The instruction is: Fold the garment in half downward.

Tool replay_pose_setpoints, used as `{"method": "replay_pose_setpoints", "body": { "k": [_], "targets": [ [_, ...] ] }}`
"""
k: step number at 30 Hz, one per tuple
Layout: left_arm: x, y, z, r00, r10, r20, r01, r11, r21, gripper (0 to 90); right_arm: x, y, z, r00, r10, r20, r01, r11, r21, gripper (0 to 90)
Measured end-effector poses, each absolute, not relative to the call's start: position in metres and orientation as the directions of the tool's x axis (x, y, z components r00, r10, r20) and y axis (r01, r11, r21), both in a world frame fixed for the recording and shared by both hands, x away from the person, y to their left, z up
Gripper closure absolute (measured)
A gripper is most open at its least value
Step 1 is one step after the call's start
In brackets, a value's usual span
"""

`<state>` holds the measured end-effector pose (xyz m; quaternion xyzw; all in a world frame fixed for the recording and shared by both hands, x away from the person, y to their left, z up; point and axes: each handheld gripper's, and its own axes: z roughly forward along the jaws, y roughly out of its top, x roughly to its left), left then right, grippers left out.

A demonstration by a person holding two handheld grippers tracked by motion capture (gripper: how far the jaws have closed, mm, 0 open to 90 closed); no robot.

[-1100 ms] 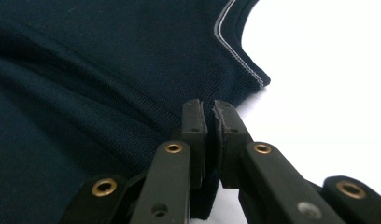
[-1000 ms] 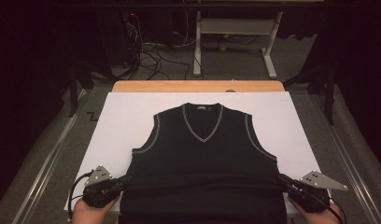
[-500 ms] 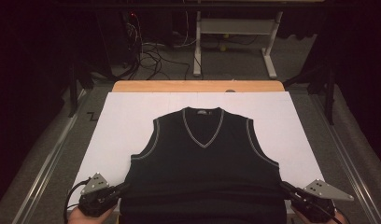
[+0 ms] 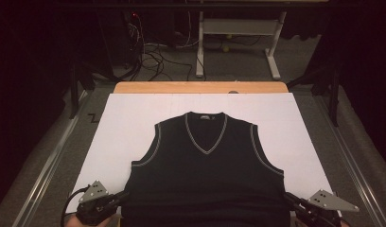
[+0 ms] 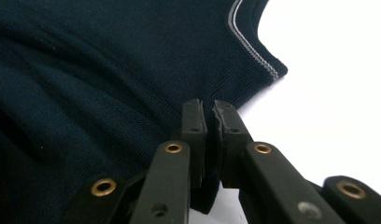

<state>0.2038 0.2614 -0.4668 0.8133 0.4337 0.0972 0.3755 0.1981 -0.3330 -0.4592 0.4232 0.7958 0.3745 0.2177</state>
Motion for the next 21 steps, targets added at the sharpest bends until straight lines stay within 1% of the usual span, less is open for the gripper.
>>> {"method": "replay_pose_setpoints", "body": {
  "k": [5, 9, 10, 12, 13, 16, 18, 20, 21],
  "targets": [
    [0.207, 0.261, -0.471, 0.608, 0.774, -0.177, 0.649, -0.356, 0.672, 79.4, 0.199, -0.333, -0.461, -0.548, 0.836, -0.025, 0.521, 0.364, 0.772, 84.1],
    [0.208, 0.263, -0.47, 0.599, 0.779, -0.186, 0.656, -0.344, 0.672, 75.0, 0.2, -0.333, -0.463, -0.553, 0.833, -0.014, 0.531, 0.365, 0.765, 83.7],
    [0.208, 0.264, -0.47, 0.596, 0.781, -0.188, 0.657, -0.338, 0.674, 72.9, 0.2, -0.333, -0.463, -0.555, 0.832, -0.013, 0.531, 0.366, 0.764, 83.6],
    [0.208, 0.267, -0.469, 0.587, 0.787, -0.189, 0.65, -0.319, 0.689, 65.1, 0.201, -0.333, -0.463, -0.553, 0.833, -0.005, 0.534, 0.36, 0.765, 82.3],
    [0.209, 0.268, -0.469, 0.58, 0.791, -0.195, 0.652, -0.308, 0.692, 61.4, 0.201, -0.333, -0.463, -0.555, 0.832, -0.003, 0.534, 0.359, 0.766, 80.4],
    [0.209, 0.273, -0.468, 0.575, 0.792, -0.203, 0.64, -0.281, 0.715, 53.3, 0.203, -0.334, -0.462, -0.55, 0.835, 0.011, 0.53, 0.339, 0.777, 71.2],
    [0.21, 0.274, -0.468, 0.563, 0.801, -0.202, 0.633, -0.261, 0.729, 48.1, 0.204, -0.335, -0.461, -0.546, 0.838, 0.012, 0.52, 0.327, 0.789, 61.8],
    [0.211, 0.275, -0.466, 0.552, 0.815, -0.178, 0.614, -0.252, 0.748, 40.9, 0.205, -0.335, -0.459, -0.527, 0.85, 0.002, 0.508, 0.313, 0.802, 53.1],
    [0.211, 0.275, -0.465, 0.548, 0.82, -0.163, 0.597, -0.248, 0.763, 38.4, 0.206, -0.335, -0.459, -0.519, 0.855, 0.006, 0.506, 0.302, 0.808, 50.7]
  ]
}}
